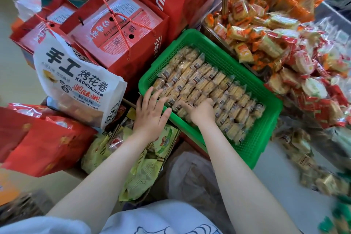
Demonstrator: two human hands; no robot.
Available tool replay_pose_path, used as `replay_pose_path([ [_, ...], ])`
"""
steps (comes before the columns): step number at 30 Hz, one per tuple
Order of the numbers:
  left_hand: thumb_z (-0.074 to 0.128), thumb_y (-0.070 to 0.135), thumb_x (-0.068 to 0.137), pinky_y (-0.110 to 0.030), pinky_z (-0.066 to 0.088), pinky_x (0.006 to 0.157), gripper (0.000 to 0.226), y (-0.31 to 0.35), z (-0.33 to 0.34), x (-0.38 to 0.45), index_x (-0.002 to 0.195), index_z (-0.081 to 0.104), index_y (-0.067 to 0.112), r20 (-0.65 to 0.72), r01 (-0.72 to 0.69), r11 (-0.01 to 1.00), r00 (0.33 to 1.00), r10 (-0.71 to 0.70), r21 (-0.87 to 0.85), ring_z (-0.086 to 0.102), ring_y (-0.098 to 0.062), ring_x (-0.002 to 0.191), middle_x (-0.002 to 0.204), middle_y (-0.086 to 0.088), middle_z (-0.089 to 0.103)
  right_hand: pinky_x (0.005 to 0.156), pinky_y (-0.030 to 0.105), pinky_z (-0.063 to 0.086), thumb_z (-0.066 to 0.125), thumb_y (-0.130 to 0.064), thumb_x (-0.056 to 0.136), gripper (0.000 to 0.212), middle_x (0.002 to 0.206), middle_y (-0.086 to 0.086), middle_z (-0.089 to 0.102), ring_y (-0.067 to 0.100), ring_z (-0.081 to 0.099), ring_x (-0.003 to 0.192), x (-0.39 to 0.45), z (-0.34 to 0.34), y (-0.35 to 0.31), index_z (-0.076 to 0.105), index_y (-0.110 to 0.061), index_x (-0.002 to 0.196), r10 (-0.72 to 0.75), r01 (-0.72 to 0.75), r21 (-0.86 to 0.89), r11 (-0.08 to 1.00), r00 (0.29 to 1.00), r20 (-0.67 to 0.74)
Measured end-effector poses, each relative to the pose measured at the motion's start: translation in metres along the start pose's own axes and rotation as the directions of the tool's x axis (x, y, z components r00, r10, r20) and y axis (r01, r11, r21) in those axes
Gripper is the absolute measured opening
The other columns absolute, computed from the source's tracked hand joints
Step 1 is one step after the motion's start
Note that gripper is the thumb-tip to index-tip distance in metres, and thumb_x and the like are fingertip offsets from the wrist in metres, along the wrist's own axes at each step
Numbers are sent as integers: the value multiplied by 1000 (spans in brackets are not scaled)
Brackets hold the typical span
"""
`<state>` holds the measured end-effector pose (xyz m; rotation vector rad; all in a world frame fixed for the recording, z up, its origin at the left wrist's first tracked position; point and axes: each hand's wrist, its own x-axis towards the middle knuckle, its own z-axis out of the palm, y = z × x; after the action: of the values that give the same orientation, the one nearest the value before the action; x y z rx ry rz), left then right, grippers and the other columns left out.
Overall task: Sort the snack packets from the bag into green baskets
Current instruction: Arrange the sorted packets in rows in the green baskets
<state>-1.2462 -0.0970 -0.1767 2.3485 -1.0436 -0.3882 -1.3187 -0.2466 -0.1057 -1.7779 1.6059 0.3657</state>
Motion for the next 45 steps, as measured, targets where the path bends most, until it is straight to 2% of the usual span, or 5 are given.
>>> replay_pose_path([
  [8,12,55,98,-56,0,122,62,6,-8,0,140,45,23,43,21,1000,999,-21,10,-7,-12,152,163,0,20,79,29,41,62,-40,98,29,107,-2,61,20,57,101,-14,-4,27,63,-15,113,-229,218,110,970,968,103],
  [16,28,44,105,-58,3,121,44,8,-11,0,140,45,23,75,31,999,997,-33,27,-7,-13,152,163,1,19,115,39,34,53,-35,102,39,150,11,49,30,45,137,-2,2,23,61,-16,135,-243,224,127,966,955,170],
  [20,27,45,106,-57,1,122,46,9,-14,2,144,42,23,109,49,998,993,-54,49,-10,-12,152,165,0,16,113,53,36,54,-43,82,18,148,14,41,38,41,133,0,11,10,59,-49,98,-236,231,51,972,924,302],
  [34,22,49,106,-58,2,122,54,14,-26,3,154,30,27,222,62,990,971,-89,127,-18,-10,151,167,2,7,122,60,-2,25,-74,94,68,169,9,-1,36,-6,154,-6,3,16,33,-43,154,-219,194,109,975,921,321],
  [45,34,43,97,-43,34,103,53,140,32,-40,113,68,4,-69,-140,985,989,134,-97,52,-35,116,117,-16,65,70,27,48,47,-23,105,29,86,2,69,13,66,76,-59,-97,180,73,-24,93,-341,323,587,742,936,-85],
])
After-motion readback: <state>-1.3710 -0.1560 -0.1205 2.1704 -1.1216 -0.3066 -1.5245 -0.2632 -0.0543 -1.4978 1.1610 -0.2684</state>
